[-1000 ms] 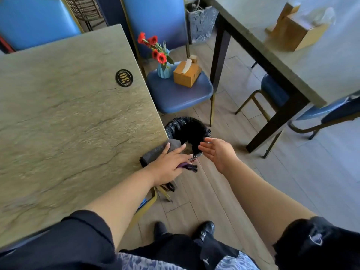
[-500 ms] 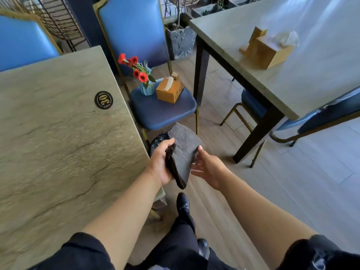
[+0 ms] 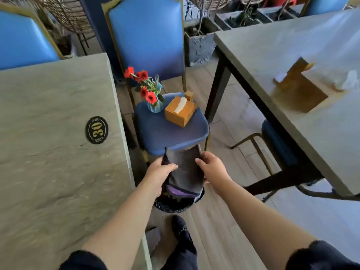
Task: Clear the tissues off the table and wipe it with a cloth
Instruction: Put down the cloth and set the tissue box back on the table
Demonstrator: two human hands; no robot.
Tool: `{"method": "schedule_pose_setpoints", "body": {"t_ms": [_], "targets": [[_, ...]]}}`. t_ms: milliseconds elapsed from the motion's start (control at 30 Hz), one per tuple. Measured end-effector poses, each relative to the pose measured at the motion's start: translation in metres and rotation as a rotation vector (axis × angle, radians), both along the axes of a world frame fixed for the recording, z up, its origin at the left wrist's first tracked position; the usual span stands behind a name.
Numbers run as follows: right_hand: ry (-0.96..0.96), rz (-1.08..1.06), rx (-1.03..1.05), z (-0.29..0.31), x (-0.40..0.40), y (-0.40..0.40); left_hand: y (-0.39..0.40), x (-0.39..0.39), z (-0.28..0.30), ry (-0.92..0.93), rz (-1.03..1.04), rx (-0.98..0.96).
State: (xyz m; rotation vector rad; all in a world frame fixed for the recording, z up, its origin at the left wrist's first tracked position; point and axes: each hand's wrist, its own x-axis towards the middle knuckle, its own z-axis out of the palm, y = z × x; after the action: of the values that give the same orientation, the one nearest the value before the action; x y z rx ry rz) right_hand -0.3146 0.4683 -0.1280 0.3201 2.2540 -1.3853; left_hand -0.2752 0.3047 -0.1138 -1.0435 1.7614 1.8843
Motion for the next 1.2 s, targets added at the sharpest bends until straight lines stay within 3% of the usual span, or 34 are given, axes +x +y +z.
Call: {"method": "schedule_pose_setpoints", "body": {"t_ms": [100, 267, 833, 1033, 1100, 1200], "targets": [[0.070, 0.036, 0.074, -0.014, -0.049, -0.017, -0.012, -0.042, -0.016, -0.019, -0.008, -0.124], [-0.054, 0.013, -0.042, -0.053, -0.116, -0.055, -0.030, -0.098, -0.045, -0.069, 0.059, -0.331], [-0.034, 0.453, 0.010, -0.197, -0.261, -0.127, -0.092, -0.228, -0.191, -0.199, 0.156, -0.456], [-0.005, 0.484, -0.051, -0.181, -0.257, -0.109, -0.086, -0.234, -0.198, -0.248, 0.114, -0.474], [0.102, 0.429, -0.076, -0.164, -0.254, -0.095, -0.075, -0.241, -0.187, -0.262, 0.090, -0.569], [0.298, 0.217, 0.012, -0.148, -0.269, -0.076, -0.050, -0.256, -0.169, -0.094, 0.053, -0.703]]}}
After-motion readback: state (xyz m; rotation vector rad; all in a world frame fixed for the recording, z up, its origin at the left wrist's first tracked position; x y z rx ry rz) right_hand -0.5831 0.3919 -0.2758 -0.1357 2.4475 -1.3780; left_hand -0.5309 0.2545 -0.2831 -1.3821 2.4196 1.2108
